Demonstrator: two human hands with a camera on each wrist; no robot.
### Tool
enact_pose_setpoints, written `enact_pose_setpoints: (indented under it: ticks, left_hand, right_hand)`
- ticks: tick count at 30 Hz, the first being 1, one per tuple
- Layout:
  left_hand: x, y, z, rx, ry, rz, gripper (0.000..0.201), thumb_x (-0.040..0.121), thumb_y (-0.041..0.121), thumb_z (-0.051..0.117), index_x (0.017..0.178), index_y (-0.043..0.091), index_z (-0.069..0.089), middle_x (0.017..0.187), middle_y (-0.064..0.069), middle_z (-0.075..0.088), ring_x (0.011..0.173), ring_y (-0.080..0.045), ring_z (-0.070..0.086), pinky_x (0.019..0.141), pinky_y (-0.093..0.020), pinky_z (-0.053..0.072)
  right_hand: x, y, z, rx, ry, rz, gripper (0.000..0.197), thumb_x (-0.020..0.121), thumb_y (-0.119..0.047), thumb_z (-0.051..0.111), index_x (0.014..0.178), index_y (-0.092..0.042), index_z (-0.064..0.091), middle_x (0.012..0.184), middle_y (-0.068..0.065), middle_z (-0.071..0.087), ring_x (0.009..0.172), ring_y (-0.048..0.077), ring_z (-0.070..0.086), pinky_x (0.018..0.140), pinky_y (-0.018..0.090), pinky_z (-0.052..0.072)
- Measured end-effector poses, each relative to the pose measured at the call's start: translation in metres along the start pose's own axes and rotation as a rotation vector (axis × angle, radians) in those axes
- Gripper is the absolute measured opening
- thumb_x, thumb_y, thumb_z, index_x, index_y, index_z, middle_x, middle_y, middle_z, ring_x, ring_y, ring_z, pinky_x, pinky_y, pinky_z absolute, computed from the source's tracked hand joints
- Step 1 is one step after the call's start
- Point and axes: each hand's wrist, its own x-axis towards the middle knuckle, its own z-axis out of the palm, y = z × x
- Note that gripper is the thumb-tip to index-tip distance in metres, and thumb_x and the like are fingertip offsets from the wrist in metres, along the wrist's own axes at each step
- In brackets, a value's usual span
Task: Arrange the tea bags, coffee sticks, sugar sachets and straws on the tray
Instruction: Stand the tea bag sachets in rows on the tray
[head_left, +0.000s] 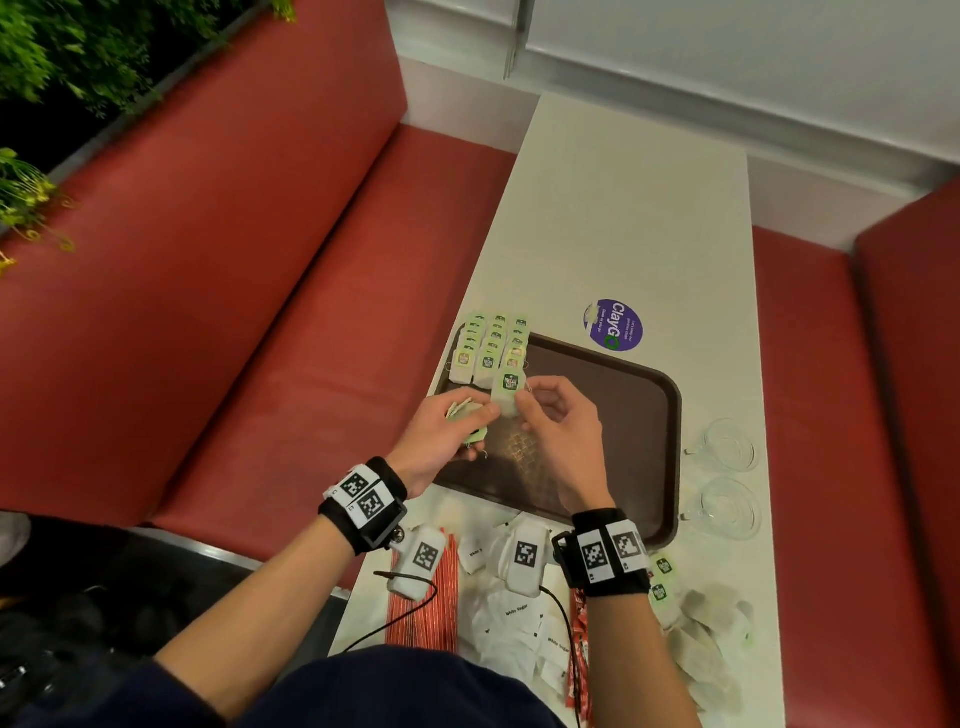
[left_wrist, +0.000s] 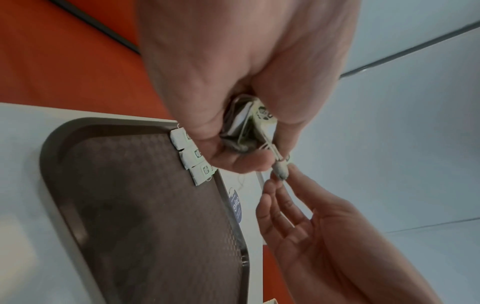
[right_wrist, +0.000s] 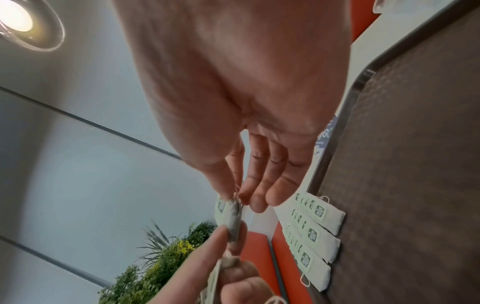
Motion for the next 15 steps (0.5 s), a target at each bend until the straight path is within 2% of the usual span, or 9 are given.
enact_pose_setpoints:
  ticks: [3,6,9,10,12,15]
  left_hand:
    - [0.005,-0.003,0.001,0.060,0.032,0.000,0.012,0.102,0.025,0.075,0.110,0.016,0.078,0.087,0.003,0.071,0.068,-0.016,0.062,0.060,-0.030,0.051]
    - [0.008,-0.008,0.001,0.075,0.065,-0.026,0.012,0.103,0.025,0.074,0.111,0.019,0.078,0.090,-0.002,0.069,0.070,-0.016,0.064,0.063,-0.030,0.054]
    - [0.012,-0.010,0.000,0.042,0.116,-0.053,0.012,0.102,0.026,0.074,0.111,0.018,0.078,0.093,-0.003,0.069,0.071,-0.016,0.065,0.065,-0.030,0.056]
    - [0.013,-0.011,-0.001,0.023,0.132,-0.067,0.013,0.103,0.025,0.074,0.112,0.016,0.078,0.092,-0.004,0.068,0.070,-0.015,0.065,0.065,-0.030,0.056]
    - [0.014,-0.012,-0.004,-0.010,0.150,-0.091,0.015,0.103,0.023,0.073,0.114,0.013,0.075,0.092,-0.006,0.066,0.070,-0.016,0.064,0.066,-0.030,0.057]
    - [0.014,-0.013,-0.009,-0.052,0.166,-0.104,0.018,0.104,0.023,0.072,0.117,0.010,0.073,0.092,-0.010,0.064,0.069,-0.018,0.064,0.068,-0.031,0.058]
  right_hand:
    - [0.003,0.008,-0.001,-0.003,0.014,0.061,0.006,0.100,-0.021,0.079,0.106,-0.022,0.078,0.097,0.003,0.081,0.086,0.023,0.077,0.083,0.042,0.065]
    - [0.013,0.018,-0.002,0.009,0.028,0.093,0.003,0.100,-0.025,0.079,0.103,-0.024,0.078,0.094,0.005,0.081,0.081,0.022,0.074,0.084,0.044,0.063]
    - [0.030,0.032,-0.001,-0.047,0.103,0.112,0.002,0.099,-0.030,0.078,0.101,-0.029,0.076,0.088,0.002,0.080,0.075,0.014,0.072,0.078,0.042,0.061]
    - [0.037,0.038,-0.001,-0.071,0.136,0.126,0.003,0.099,-0.031,0.077,0.100,-0.030,0.075,0.086,0.000,0.079,0.075,0.013,0.073,0.077,0.041,0.062]
    - [0.052,0.050,0.001,-0.141,0.186,0.151,0.003,0.099,-0.031,0.076,0.099,-0.031,0.073,0.086,-0.003,0.080,0.082,0.014,0.077,0.084,0.041,0.064]
    - [0.070,0.065,0.008,-0.236,0.194,0.181,0.004,0.098,-0.028,0.076,0.098,-0.028,0.072,0.088,-0.002,0.079,0.087,0.019,0.076,0.087,0.039,0.062]
